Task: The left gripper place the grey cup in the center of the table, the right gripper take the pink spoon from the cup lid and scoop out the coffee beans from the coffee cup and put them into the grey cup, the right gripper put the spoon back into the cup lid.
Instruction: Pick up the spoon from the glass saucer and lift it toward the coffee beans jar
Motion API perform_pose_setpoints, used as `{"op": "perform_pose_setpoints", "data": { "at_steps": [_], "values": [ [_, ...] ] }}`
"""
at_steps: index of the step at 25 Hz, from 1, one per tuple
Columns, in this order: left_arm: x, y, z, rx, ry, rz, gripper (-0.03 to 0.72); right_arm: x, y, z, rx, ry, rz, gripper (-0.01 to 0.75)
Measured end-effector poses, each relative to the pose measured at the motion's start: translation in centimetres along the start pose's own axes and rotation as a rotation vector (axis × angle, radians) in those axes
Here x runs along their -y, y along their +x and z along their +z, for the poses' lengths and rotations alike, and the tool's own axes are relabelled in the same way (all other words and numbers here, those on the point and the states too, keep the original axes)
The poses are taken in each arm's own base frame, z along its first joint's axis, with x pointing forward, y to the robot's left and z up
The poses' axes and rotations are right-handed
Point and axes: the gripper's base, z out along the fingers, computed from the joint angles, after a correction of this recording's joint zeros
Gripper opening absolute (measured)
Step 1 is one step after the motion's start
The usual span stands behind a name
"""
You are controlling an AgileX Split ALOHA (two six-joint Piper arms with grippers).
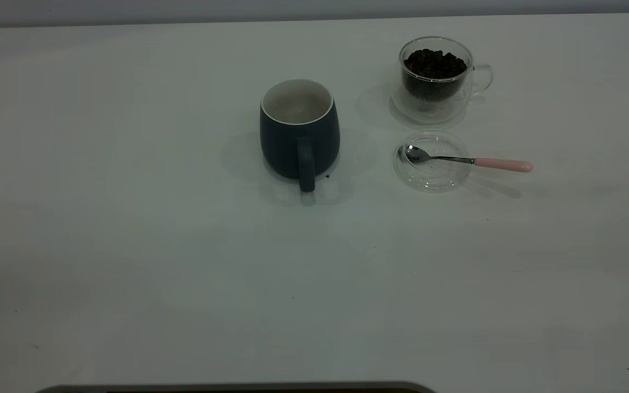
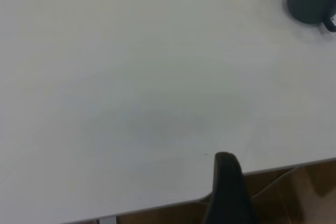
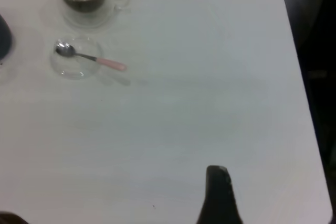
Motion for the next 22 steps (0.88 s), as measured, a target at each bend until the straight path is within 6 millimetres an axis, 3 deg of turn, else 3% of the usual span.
{"op": "perform_pose_setpoints", "data": {
  "at_steps": [2,6,9,13,16,19,22],
  "values": [
    [0.0,0.0,0.0,0.0,0.0,0.0,0.565,0.0,-1.0,0.2,-0.041,0.006,0.019,0.591],
    [0.0,0.0,0.0,0.0,0.001,0.0,0.565,-0.1,-5.3,1.6,-0.154,0.008,0.076,0.599],
    [0.0,0.0,0.0,0.0,0.001,0.0,0.565,-0.3,-9.0,4.1,-0.277,-0.003,0.089,0.599],
    [0.0,0.0,0.0,0.0,0.001,0.0,0.565,-1.0,-13.1,9.1,-0.432,-0.047,0.093,0.599],
    [0.0,0.0,0.0,0.0,0.001,0.0,0.565,-1.9,-15.0,14.2,-0.485,-0.119,0.072,0.617],
    [0.0,0.0,0.0,0.0,0.001,0.0,0.565,-2.7,-15.5,18.9,-0.518,-0.187,0.094,0.666],
    [0.0,0.0,0.0,0.0,0.001,0.0,0.565,-3.3,-14.6,23.0,-0.566,-0.218,0.146,0.699]
  ]
}}
